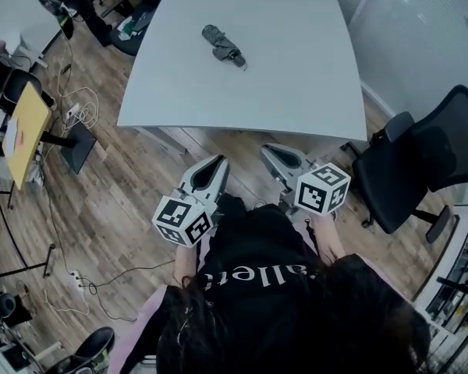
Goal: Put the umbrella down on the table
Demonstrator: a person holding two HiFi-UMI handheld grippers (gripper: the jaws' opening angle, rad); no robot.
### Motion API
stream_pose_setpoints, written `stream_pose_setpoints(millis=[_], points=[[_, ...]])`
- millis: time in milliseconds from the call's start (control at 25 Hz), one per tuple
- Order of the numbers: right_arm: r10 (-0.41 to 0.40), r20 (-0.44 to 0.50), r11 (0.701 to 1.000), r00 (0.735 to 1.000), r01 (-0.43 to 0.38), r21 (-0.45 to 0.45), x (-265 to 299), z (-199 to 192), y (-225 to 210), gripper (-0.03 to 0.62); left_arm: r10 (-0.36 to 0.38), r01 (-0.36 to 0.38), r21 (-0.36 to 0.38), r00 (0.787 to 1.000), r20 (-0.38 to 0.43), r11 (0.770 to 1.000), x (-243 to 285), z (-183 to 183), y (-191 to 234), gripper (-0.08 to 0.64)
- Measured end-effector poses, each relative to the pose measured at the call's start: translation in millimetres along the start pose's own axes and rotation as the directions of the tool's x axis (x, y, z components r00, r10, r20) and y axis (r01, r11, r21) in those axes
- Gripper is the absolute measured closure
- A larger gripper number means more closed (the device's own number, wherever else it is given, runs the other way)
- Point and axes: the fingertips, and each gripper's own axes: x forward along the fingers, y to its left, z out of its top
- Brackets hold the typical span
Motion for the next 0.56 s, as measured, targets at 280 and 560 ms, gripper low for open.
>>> stream_pose_setpoints(millis=[280, 560], points=[[0.015, -0.02, 1.0, 1.0, -0.016, -0.014, -1.4, -1.3, -1.2, 0.563, -0.004, 0.004, 0.017, 1.0, 0.006, 1.0, 5.6, 5.9, -5.1, 0.526], [0.019, -0.03, 0.999, 0.999, -0.02, -0.031, -5.2, 0.8, -1.2, 0.563, -0.005, 0.005, 0.022, 1.0, 0.012, 1.0, 8.0, 9.7, -10.8, 0.526]])
